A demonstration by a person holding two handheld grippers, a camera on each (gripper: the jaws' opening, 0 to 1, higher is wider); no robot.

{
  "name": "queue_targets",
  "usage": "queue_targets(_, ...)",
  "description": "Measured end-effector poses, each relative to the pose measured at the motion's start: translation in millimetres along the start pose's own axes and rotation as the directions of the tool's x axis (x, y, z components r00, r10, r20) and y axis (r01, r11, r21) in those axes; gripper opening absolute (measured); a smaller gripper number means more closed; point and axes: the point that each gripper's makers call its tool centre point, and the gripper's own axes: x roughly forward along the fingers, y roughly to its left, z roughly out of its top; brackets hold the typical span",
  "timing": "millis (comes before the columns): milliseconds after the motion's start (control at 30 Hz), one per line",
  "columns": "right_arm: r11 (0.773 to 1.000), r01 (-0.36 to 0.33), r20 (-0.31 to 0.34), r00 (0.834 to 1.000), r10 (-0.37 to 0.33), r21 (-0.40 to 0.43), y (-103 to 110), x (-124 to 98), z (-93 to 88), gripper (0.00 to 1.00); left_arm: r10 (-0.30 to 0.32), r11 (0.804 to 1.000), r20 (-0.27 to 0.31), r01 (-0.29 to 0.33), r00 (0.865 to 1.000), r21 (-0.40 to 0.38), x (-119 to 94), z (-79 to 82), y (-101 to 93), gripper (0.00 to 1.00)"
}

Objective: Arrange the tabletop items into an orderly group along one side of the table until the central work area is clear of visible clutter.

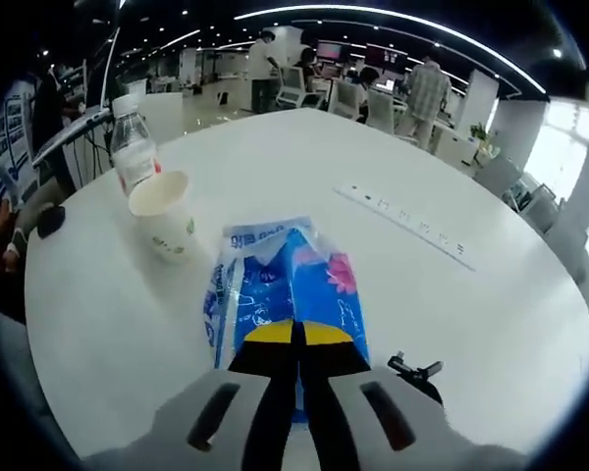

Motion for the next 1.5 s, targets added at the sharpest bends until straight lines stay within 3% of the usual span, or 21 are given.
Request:
queue_targets(700,0.991,0.104,0.004,0.995,-0.104,0.09,-62,-31,-18.9,0.0,-0.018,1.0,-0.008,0.018,1.0,0.015,0,-0.7,-4.6,0.8)
queue_targets(1500,0.958,0.236,-0.056,0.972,-0.23,0.161,-135,-64,-68.1,0.0,-0.022,1.0,-0.011,0.022,1.0,0.012,1,-2.5,-4.2,0.81)
